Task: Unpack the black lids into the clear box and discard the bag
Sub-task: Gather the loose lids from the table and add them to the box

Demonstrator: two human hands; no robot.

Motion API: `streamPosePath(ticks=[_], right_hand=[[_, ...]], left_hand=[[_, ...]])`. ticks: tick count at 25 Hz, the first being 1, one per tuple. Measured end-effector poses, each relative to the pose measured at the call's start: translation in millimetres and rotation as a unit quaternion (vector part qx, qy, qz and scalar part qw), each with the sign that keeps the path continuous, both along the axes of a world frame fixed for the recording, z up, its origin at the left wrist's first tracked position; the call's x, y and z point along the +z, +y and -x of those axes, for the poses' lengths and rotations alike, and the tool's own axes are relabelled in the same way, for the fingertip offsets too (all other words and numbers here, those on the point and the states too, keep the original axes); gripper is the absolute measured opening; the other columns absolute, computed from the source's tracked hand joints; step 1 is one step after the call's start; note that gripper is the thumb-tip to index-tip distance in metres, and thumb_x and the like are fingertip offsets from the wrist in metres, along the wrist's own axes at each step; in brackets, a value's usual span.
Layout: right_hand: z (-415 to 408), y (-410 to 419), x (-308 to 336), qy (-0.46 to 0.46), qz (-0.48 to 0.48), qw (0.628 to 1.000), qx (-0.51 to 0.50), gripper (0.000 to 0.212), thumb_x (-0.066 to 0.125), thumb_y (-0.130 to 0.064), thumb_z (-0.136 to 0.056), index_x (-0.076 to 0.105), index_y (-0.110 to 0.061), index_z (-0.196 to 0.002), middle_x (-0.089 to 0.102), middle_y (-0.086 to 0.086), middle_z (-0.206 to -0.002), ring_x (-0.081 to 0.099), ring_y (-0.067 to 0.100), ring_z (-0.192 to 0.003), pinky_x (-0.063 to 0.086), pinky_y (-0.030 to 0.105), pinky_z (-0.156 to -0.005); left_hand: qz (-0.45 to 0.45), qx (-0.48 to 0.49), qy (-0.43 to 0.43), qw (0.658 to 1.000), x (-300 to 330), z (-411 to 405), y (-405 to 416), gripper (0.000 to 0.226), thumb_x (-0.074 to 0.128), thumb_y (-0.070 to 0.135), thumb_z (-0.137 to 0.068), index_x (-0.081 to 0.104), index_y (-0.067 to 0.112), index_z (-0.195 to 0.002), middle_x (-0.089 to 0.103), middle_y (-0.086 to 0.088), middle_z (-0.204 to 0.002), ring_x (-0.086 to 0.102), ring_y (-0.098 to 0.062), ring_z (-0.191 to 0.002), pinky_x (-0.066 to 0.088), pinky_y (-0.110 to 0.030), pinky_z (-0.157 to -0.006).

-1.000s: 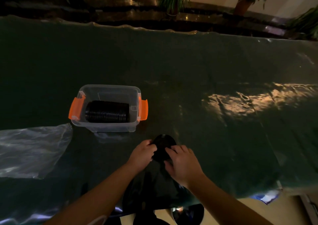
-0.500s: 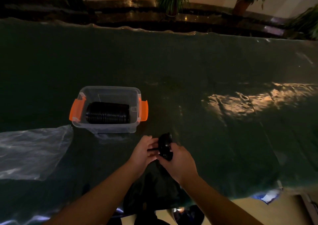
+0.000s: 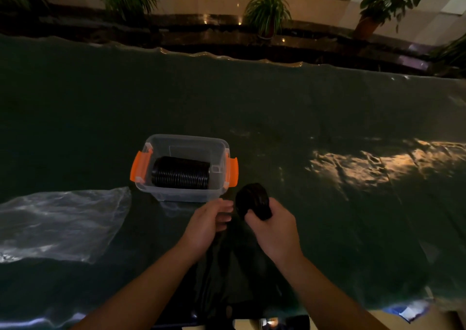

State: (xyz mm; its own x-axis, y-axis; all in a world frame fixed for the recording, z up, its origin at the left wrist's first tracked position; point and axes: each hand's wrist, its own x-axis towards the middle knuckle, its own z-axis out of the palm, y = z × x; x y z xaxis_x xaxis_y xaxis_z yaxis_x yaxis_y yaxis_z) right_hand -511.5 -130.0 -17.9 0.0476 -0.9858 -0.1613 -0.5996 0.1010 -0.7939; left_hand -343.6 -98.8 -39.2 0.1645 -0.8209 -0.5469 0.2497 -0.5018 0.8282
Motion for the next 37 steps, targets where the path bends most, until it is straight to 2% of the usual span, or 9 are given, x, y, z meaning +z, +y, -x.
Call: streamPosePath(ticks=[5, 11, 14, 18, 22, 27, 33, 35, 37], right_hand=[[-44, -33, 56, -0.041, 0.023, 0.998, 0.031, 0.009, 0.075, -0.033, -0.080, 0.070, -0.026, -0.079, 0.071, -0.009, -0.074, 0.065, 0.002, -0.066, 0.046, 0.010, -0.049], [-99, -63, 70, 0.050, 0.018, 0.996, 0.067, 0.013, 0.074, -0.026, -0.088, 0.064, -0.023, -0.080, 0.066, -0.005, -0.075, 0.063, 0.009, -0.065, 0.040, 0.016, -0.050], [-113, -69, 68, 0.079, 0.007, 0.996, 0.048, 0.017, 0.075, -0.025, -0.088, 0.069, -0.013, -0.098, 0.071, 0.002, -0.089, 0.068, 0.020, -0.081, 0.054, 0.032, -0.065], [-123, -69, 62, 0.112, -0.012, 0.993, 0.027, 0.036, 0.076, -0.024, -0.087, 0.059, -0.013, -0.117, 0.068, 0.002, -0.099, 0.068, 0.021, -0.088, 0.059, 0.036, -0.073], [-128, -68, 54, 0.144, -0.044, 0.988, 0.016, 0.045, 0.073, -0.022, -0.091, 0.050, -0.015, -0.129, 0.068, 0.004, -0.106, 0.066, 0.019, -0.086, 0.058, 0.034, -0.072], [-146, -69, 48, 0.222, -0.040, 0.974, 0.026, 0.055, 0.071, -0.021, -0.093, 0.042, -0.014, -0.139, 0.069, 0.013, -0.120, 0.070, 0.033, -0.105, 0.061, 0.046, -0.085], [-168, -80, 32, 0.290, -0.046, 0.956, 0.029, 0.054, 0.065, -0.017, -0.097, 0.039, -0.013, -0.145, 0.069, 0.010, -0.119, 0.069, 0.029, -0.107, 0.052, 0.035, -0.071], [-172, -85, 27, 0.336, -0.059, 0.938, 0.062, 0.060, 0.064, -0.016, -0.098, 0.036, -0.008, -0.150, 0.066, 0.011, -0.130, 0.068, 0.027, -0.112, 0.054, 0.034, -0.079], [-175, -90, 23, 0.404, -0.068, 0.903, 0.132, 0.062, 0.059, -0.014, -0.101, 0.032, -0.004, -0.156, 0.051, 0.016, -0.152, 0.061, 0.026, -0.128, 0.050, 0.035, -0.102]], left_hand=[[0.131, -0.080, -0.249, 0.956, 18, -66, 7, 0.014, 0.059, 0.051, -0.087, 0.069, 0.049, -0.097, 0.073, 0.017, -0.097, 0.067, 0.003, -0.094, 0.051, -0.010, -0.075], [0.184, -0.196, -0.613, 0.743, 41, -123, -19, 0.055, 0.053, 0.059, -0.087, 0.056, 0.029, -0.133, 0.061, 0.003, -0.129, 0.052, -0.016, -0.124, 0.043, -0.041, -0.107], [0.166, -0.349, -0.665, 0.638, 41, -131, -41, 0.074, 0.041, 0.073, -0.086, 0.040, 0.032, -0.148, 0.045, 0.000, -0.152, 0.032, -0.025, -0.145, 0.025, -0.052, -0.118], [0.148, -0.496, -0.644, 0.563, 28, -133, -67, 0.079, 0.024, 0.079, -0.088, 0.017, 0.040, -0.156, 0.017, -0.003, -0.168, 0.005, -0.035, -0.155, 0.010, -0.065, -0.121], [0.131, -0.562, -0.617, 0.535, 24, -134, -83, 0.090, 0.010, 0.091, -0.079, 0.017, 0.045, -0.156, 0.008, -0.001, -0.171, 0.005, -0.040, -0.154, 0.010, -0.072, -0.117], [0.146, -0.538, -0.620, 0.552, 20, -145, -83, 0.093, 0.023, 0.093, -0.075, 0.022, 0.044, -0.154, 0.014, -0.002, -0.170, 0.020, -0.037, -0.150, 0.023, -0.066, -0.113], [0.153, -0.557, -0.598, 0.556, 11, -155, -79, 0.092, 0.032, 0.088, -0.077, 0.011, 0.044, -0.156, 0.003, 0.001, -0.171, 0.006, -0.038, -0.154, 0.013, -0.068, -0.118], [0.161, -0.557, -0.597, 0.554, 10, -157, -79, 0.092, 0.035, 0.085, -0.079, 0.008, 0.044, -0.156, 0.003, 0.001, -0.171, 0.005, -0.037, -0.154, 0.012, -0.068, -0.119], [0.166, -0.556, -0.597, 0.554, 9, -159, -78, 0.091, 0.038, 0.082, -0.081, 0.006, 0.044, -0.157, 0.002, 0.001, -0.171, 0.004, -0.037, -0.154, 0.011, -0.067, -0.119]])
